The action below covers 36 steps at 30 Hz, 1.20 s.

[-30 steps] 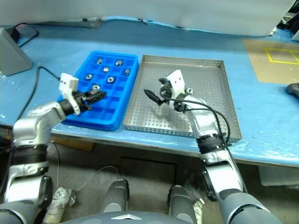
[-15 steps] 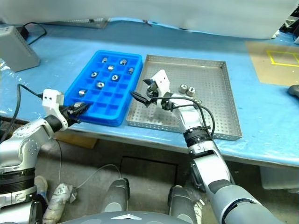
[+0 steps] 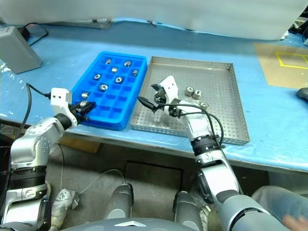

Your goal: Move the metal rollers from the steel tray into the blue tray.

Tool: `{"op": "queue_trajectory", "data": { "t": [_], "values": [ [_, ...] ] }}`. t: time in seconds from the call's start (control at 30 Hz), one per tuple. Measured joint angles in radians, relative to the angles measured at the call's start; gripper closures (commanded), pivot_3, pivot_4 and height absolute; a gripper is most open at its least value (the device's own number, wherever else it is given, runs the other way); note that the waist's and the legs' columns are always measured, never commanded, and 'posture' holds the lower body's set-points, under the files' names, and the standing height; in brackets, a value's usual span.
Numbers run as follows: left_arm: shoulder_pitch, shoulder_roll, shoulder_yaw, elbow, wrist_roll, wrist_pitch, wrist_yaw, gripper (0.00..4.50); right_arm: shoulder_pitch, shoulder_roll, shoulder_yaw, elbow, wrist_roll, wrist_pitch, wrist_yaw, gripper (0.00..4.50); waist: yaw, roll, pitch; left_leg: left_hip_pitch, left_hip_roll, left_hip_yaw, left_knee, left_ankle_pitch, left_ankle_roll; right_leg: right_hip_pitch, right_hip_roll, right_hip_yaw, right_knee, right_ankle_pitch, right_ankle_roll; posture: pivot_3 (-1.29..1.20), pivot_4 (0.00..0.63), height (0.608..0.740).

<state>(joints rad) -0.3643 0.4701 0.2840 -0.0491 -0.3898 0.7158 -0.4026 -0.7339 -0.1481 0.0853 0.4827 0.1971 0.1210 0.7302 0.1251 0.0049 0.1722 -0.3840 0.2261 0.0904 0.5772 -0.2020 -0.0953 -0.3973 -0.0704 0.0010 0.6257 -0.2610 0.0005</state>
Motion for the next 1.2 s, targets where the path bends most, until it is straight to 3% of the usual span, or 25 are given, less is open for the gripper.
{"op": "queue_trajectory", "data": {
  "t": [0.27, 0.57, 0.8, 1.2],
  "values": [
    [-0.036, 0.004, -0.019, 0.068, 0.035, -0.008, 0.014, 0.56, 0.045, -0.018, -0.006, -0.061, 0.000, 0.028, -0.033, 0.00, -0.002, 0.000, 0.000, 0.001, 0.000, 0.000, 0.000, 0.001, -0.001, 0.000, 0.000, 0.000, 0.002, 0.000, 0.000, 0.12, 0.150, 0.740],
    [-0.159, -0.039, -0.040, 0.125, -0.006, -0.063, -0.092, 0.56, 0.079, -0.042, -0.082, -0.131, 0.002, 0.044, -0.136, 0.00, 0.012, 0.000, 0.000, -0.002, -0.001, 0.002, 0.000, 0.015, -0.001, 0.000, -0.006, 0.000, 0.011, 0.000, 0.000, 0.01, 0.150, 0.740],
    [-0.290, -0.070, -0.126, 0.227, -0.036, -0.172, -0.276, 0.56, 0.149, -0.073, -0.122, -0.220, 0.003, 0.081, -0.208, 0.00, -0.033, 0.000, 0.000, 0.001, -0.001, 0.005, -0.001, 0.016, -0.003, -0.001, -0.005, 0.001, 0.012, 0.001, 0.001, -0.09, 0.150, 0.740],
    [-0.436, -0.148, -0.221, 0.459, -0.003, -0.328, -0.433, 0.56, 0.189, -0.122, -0.136, -0.321, -0.026, 0.180, -0.324, 0.00, -0.085, -0.001, 0.000, 0.000, -0.001, 0.005, -0.004, 0.016, -0.002, -0.001, -0.004, 0.002, 0.011, 0.001, 0.000, -0.19, 0.150, 0.740]
  ]
}}
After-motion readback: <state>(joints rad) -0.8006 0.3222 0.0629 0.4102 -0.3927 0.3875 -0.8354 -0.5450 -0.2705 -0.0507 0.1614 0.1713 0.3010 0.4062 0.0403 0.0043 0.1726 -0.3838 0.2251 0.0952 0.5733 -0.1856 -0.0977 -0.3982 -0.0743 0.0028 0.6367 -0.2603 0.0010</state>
